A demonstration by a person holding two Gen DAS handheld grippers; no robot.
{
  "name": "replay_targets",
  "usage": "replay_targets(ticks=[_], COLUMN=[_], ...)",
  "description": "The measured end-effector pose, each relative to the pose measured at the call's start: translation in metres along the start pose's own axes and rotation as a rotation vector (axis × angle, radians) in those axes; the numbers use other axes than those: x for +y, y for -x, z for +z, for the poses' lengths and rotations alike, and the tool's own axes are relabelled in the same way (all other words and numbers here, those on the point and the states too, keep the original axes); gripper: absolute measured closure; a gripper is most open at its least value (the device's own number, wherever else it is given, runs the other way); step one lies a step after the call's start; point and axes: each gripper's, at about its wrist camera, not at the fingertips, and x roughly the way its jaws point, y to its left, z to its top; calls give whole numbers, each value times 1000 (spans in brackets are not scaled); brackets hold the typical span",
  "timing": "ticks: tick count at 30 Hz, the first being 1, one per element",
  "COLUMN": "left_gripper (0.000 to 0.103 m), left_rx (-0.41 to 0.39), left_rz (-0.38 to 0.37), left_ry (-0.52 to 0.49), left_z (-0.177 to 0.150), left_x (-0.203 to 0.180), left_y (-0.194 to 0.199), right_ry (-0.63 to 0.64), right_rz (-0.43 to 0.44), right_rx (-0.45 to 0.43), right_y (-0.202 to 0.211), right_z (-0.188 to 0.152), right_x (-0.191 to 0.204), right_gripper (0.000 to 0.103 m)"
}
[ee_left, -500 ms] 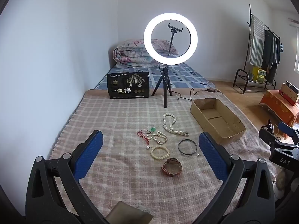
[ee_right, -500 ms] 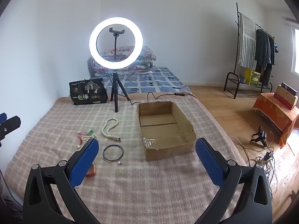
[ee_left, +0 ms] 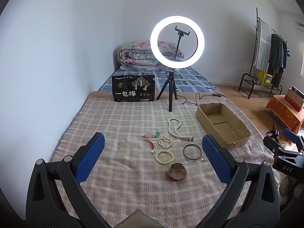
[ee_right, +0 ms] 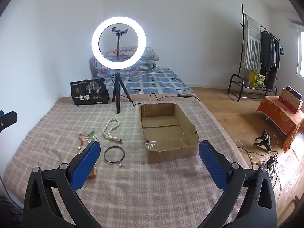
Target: Organize jewelry
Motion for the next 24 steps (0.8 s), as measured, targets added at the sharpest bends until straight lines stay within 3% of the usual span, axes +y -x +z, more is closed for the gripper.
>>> replay_targets(ticks=[24], left_gripper=[0], left_rx=[-4], left_rz=[7], left_ry=[13], left_z=[-1], left_x=[-1], left_y=[-3], right_ry=[1], right_rz=[-4], right_rx=[2], right_y=[2], right_z=[2], right_x=[0], right_gripper=[0])
